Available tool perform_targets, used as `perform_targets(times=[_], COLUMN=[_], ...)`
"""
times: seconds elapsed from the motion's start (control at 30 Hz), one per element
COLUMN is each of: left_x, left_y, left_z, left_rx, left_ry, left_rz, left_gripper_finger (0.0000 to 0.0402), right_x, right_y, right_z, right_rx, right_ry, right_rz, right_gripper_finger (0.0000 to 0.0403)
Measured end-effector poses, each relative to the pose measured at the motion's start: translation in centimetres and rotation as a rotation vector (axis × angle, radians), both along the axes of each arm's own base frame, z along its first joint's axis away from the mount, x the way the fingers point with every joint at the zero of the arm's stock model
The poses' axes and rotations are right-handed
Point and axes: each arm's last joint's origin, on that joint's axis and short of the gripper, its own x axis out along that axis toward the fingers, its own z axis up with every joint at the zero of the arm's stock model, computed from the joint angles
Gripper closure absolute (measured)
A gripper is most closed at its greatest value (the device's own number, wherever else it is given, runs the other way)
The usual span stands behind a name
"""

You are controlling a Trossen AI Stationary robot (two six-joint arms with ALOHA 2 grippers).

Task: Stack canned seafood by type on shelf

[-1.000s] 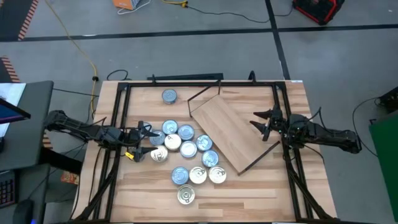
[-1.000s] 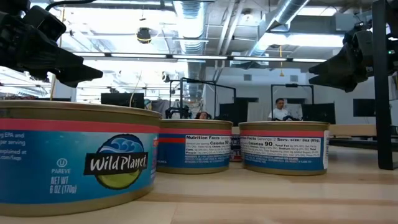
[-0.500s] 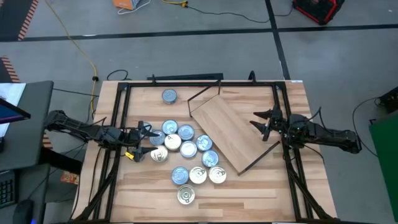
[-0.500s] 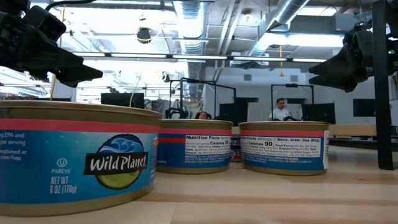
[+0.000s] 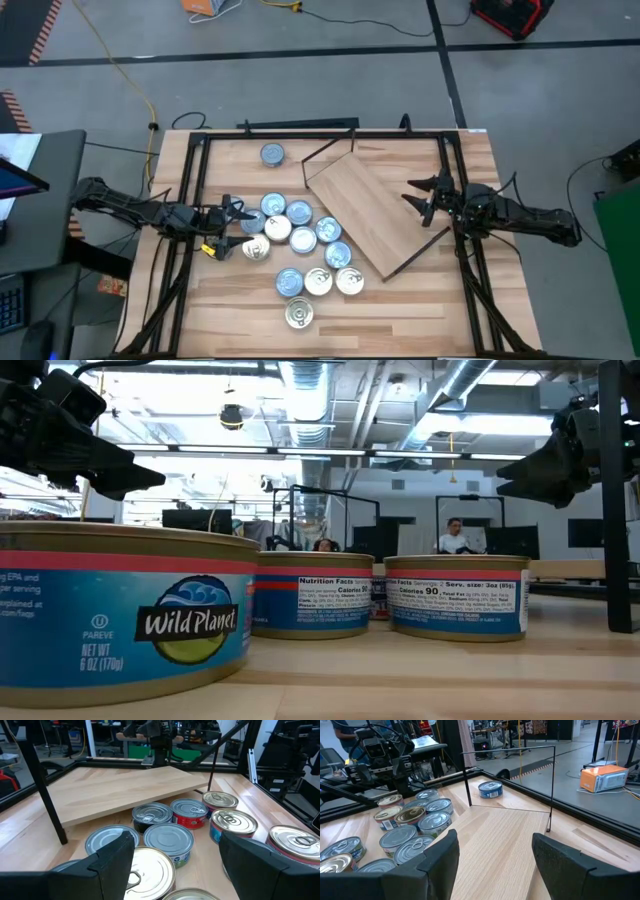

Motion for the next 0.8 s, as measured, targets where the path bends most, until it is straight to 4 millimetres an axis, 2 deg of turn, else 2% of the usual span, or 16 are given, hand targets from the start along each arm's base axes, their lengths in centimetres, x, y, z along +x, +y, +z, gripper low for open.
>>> perform_targets(times=[0.63, 0.8], left_x=[0.0, 0.1], left_y=[0.0, 0.2], left_z=[0.1, 1.3], left_rx=[0.015, 0.093], left_ry=[-0.006, -0.114], left_rz=[0.004, 0.055], left_gripper_finger=[0.0123, 0.0123], right_x=[0.0, 0.0], right_y=[0.0, 0.0], right_z=[0.0, 0.0], right_rx=[0.0, 0.0], right_ry=[0.0, 0.0], right_rz=[0.0, 0.0], right_gripper_finger=[0.0126, 0.0126])
